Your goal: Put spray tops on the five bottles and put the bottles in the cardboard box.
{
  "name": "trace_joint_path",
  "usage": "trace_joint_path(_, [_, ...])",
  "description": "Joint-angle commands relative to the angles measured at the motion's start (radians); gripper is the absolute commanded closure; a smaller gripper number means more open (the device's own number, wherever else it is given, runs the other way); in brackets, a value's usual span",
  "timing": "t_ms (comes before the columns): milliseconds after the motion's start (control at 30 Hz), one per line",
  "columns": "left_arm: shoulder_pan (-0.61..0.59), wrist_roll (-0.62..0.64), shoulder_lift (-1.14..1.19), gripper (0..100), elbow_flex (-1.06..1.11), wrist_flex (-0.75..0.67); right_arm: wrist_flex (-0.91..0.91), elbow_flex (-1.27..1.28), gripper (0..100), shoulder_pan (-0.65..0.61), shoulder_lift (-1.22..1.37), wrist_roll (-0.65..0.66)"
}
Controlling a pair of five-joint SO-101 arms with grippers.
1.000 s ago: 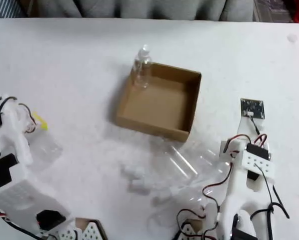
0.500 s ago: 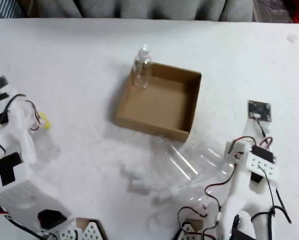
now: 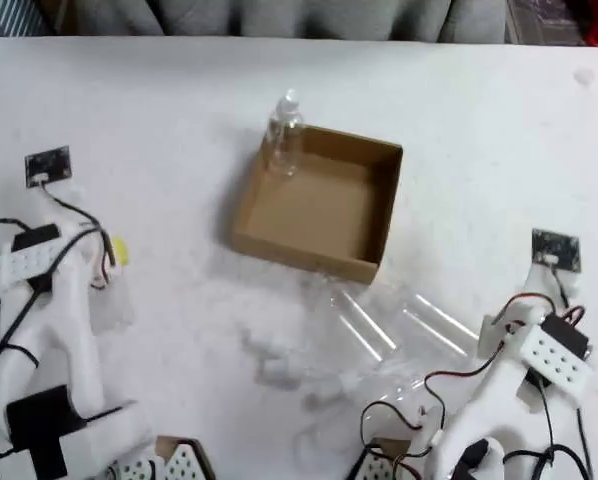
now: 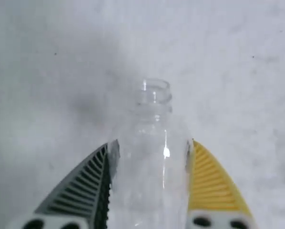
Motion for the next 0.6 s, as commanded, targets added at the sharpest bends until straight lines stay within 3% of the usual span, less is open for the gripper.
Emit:
trace_joint_path(0, [0.048, -0.014, -0.059, 84, -0.005, 0.012, -0.036, 0.043, 96.0, -0.035, -0.036, 0.011])
trace_joint_path(133, [0.062, -0.014, -0.022, 71, -0.008, 0.006, -0.113, 0.089, 96.0, -0.039, -0.035, 0.009])
trace_joint_path(567, [0.062, -0.006, 0.185, 73, -0.184, 0.055, -0.162, 0.143, 96.1, -0.041, -0.025, 0.080])
